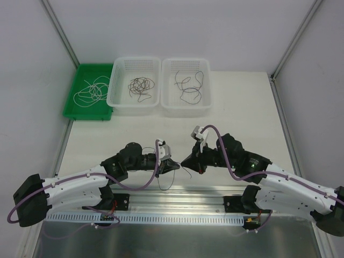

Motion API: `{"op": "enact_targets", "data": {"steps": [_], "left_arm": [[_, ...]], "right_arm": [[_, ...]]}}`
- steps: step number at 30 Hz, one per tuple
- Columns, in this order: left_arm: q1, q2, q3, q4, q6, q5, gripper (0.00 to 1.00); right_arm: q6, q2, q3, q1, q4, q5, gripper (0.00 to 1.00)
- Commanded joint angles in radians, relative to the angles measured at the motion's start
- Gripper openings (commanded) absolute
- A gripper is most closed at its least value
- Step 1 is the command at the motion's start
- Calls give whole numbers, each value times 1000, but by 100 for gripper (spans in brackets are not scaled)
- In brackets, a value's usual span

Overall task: Untangle the cables
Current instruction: Untie the cable.

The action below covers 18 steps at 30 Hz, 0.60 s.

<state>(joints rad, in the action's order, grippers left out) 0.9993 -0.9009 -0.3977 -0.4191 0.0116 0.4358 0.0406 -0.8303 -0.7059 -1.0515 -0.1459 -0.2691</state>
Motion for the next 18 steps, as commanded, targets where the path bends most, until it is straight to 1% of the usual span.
{"op": "enact_targets", "data": {"steps": [1,2,3,5,8,11,15,18], "left_arm": [[-10,2,-38,-23,-9,-29,0],[-10,2,-39,-21,-16,-49,0],[-10,2,-44,-20,-59,-83,0],[-10,-10,-50,-17,-87,-114,0],[-10,-36,-72,-1,-136,-146,0],[-10,-56,-89,16,-182,-179,0],[-10,-66,-112,49,-243,-229,0],[-10,-61,-113,51,-260,-223,0]], "right_arm": [[-10,23,-23,-2,52,17,2],[-13,29,-23,-5,46,27,8],[-15,43,-21,-13,46,34,11],[-27,56,-21,-25,43,56,19],[-33,68,-29,-53,34,103,25],[-73,53,-44,-67,26,114,25],[-76,23,-56,-96,54,126,25],[-68,2,-55,-100,55,200,25]]}}
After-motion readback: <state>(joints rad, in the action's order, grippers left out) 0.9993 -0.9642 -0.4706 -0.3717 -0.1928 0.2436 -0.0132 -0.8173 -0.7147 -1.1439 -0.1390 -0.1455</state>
